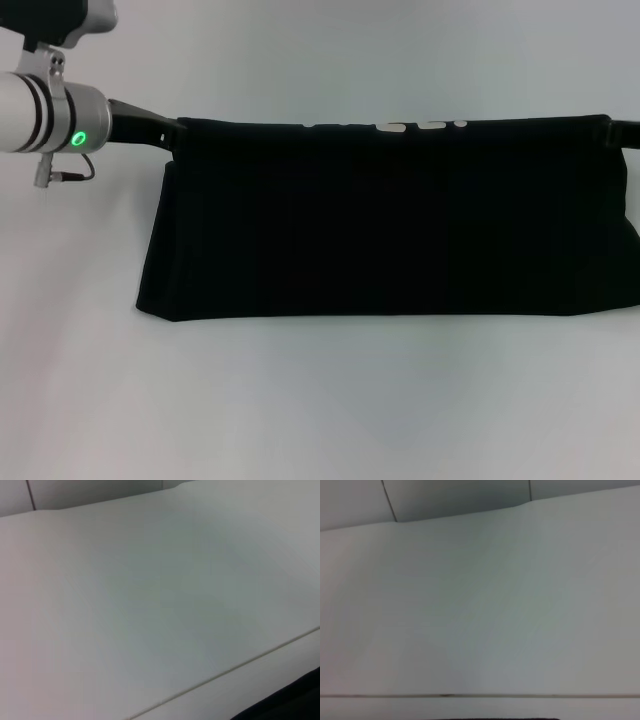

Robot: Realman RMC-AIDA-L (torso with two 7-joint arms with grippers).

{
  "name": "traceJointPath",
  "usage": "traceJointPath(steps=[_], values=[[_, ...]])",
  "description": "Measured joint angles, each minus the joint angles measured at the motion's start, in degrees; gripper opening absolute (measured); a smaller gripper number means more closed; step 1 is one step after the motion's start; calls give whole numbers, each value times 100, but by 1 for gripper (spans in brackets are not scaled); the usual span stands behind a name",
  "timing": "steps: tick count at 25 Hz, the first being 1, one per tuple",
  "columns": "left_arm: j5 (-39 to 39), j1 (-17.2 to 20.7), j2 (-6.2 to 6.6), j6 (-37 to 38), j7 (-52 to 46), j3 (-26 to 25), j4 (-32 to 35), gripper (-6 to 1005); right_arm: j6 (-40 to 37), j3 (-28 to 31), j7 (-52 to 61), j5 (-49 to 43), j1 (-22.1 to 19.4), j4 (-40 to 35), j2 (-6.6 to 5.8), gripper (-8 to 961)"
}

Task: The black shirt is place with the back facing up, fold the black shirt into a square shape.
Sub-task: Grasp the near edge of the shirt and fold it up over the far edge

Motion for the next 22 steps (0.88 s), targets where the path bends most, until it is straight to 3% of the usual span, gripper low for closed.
traceJointPath(steps=[15,22], values=[[-26,-39,-73,-408,87,-2,-177,-1,357,-126,-30,10,66,22,112,41],[-1,-93,-276,-598,152,-2,-134,-1,426,-260,-32,9,76,-36,265,41]])
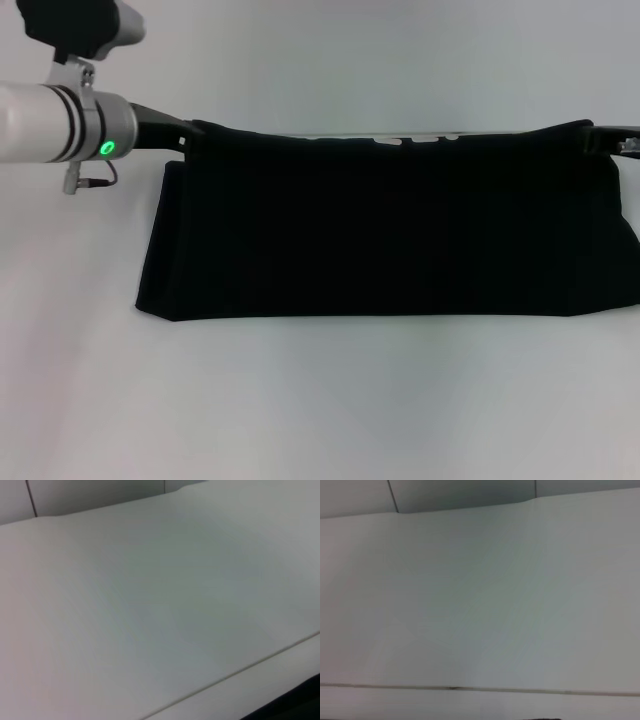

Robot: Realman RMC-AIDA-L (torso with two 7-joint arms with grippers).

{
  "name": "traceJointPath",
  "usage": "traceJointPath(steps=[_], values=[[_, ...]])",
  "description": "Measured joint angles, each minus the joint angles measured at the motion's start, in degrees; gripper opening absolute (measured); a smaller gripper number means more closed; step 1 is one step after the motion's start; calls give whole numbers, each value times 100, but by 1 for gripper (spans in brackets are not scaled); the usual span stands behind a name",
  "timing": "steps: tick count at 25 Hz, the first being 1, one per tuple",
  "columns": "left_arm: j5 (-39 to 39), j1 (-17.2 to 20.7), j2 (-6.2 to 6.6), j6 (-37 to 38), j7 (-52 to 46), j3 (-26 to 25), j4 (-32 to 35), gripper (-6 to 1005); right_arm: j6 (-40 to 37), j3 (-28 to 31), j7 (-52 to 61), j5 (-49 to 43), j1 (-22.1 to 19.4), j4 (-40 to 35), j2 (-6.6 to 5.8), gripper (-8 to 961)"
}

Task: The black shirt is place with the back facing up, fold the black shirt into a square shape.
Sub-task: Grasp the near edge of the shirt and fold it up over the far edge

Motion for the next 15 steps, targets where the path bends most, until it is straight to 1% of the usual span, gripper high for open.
traceJointPath(steps=[4,7,9,11,13,14,15], values=[[11,-15,-131,-321,3,2,7,16,-18,-40,-5,-4,0,-13,7,42],[18,14,-215,-640,3,21,-11,134,39,-57,-5,-10,-25,-93,21,158],[11,48,-243,-799,-20,48,-26,213,79,-58,-4,-9,-68,-223,44,235],[-16,99,-266,-904,-83,47,-1,293,83,-28,37,12,-126,-385,68,333],[-26,161,-276,-890,-248,43,84,372,-41,3,100,100,-186,-482,59,430],[-28,201,-277,-784,-358,57,152,412,-203,15,133,208,-233,-522,29,479],[-28,254,-277,-601,-506,73,273,452,-379,20,150,339,-286,-547,-8,500]])
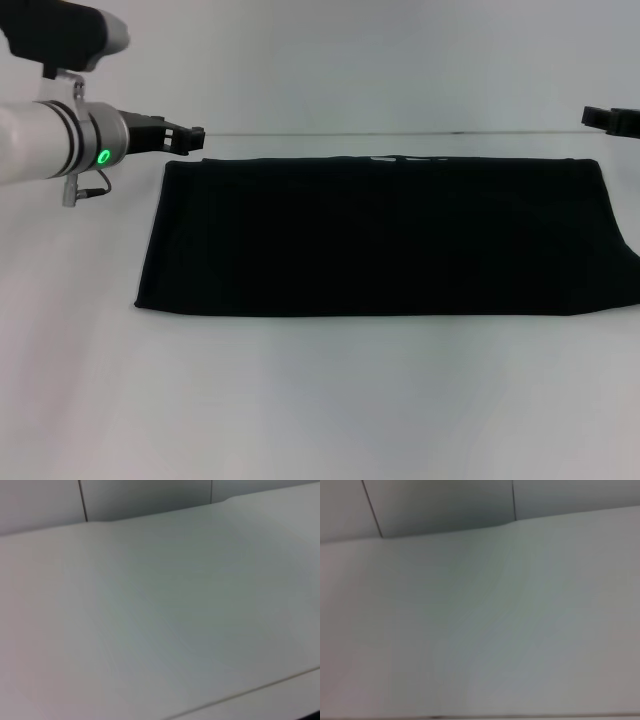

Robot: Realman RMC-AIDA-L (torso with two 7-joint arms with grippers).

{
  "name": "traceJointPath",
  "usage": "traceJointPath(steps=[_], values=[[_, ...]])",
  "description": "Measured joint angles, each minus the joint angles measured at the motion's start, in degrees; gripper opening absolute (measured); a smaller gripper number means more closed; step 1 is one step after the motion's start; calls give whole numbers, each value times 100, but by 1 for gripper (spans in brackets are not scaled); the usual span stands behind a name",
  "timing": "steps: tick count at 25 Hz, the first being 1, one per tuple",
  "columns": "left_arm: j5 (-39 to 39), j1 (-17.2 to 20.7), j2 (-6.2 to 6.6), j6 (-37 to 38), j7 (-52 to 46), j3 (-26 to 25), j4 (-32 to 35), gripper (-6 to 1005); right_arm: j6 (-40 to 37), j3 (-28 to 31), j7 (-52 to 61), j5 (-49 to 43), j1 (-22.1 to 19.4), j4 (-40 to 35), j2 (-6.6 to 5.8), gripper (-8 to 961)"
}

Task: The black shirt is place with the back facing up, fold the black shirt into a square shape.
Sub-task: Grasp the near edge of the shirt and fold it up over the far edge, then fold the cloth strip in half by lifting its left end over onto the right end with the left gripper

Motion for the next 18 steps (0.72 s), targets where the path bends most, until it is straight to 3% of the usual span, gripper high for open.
traceJointPath(steps=[2,7,10,14,18], values=[[-2,114,0,483,-230,16,258,532,-570,1,0,346,-136,-39,-100,543],[-108,575,8,3025,-788,-13,1402,691,-2408,-12,-68,1078,-582,-151,-325,650],[-403,830,14,4253,-848,-27,1825,750,-3493,-31,-168,1145,-780,-290,-349,714],[-833,1102,171,5510,-1121,-56,1927,829,-4558,-40,-501,1128,-932,-364,-351,714],[-889,1245,306,5903,-1516,-59,1784,947,-4943,-51,-801,1106,-993,-353,-353,713]])
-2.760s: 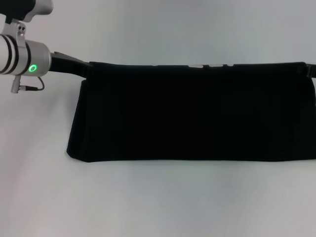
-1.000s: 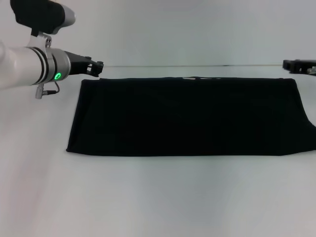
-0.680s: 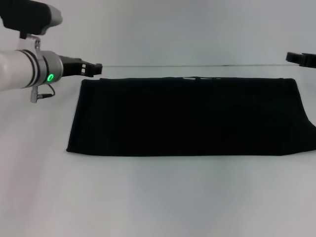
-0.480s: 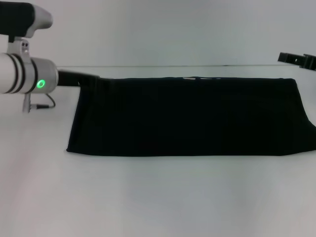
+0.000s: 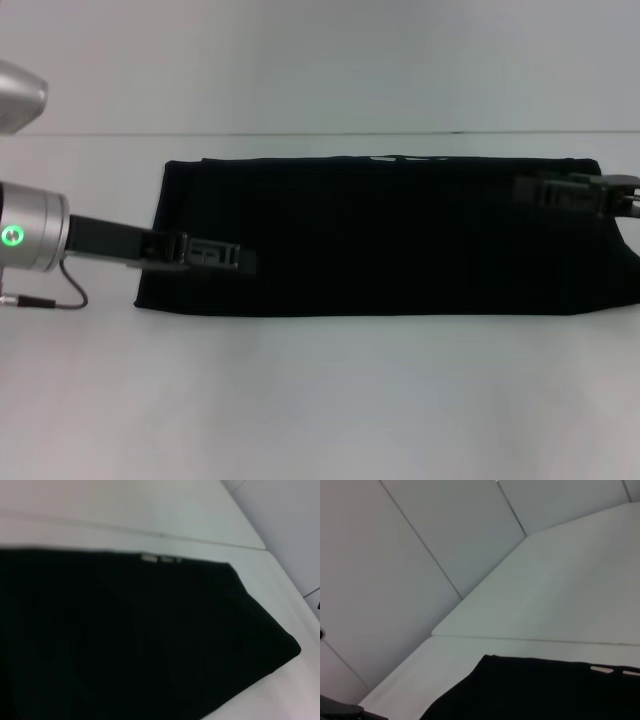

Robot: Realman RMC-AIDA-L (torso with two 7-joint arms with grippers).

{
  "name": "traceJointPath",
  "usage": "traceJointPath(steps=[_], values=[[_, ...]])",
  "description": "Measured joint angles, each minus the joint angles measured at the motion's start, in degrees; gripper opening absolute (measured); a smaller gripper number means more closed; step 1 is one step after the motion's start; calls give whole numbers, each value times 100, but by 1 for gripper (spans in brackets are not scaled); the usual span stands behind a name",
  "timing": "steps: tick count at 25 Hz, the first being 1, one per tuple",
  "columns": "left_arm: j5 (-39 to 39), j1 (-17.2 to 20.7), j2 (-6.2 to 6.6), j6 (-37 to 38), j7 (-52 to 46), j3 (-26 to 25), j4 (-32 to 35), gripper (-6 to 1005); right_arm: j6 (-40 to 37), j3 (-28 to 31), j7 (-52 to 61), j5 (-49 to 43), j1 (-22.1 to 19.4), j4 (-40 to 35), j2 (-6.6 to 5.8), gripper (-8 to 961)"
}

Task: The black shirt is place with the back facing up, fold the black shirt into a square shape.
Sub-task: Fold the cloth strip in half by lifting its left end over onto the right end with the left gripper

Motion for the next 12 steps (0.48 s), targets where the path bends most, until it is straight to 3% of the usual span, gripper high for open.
traceJointPath(steps=[6,12], values=[[39,132,44,-15,-658,-74,-361,942,89,-256,-100,-108,9,-1,40,726],[40,143,54,26,-1157,-94,-475,937,129,-495,-137,-141,90,-29,7,839]])
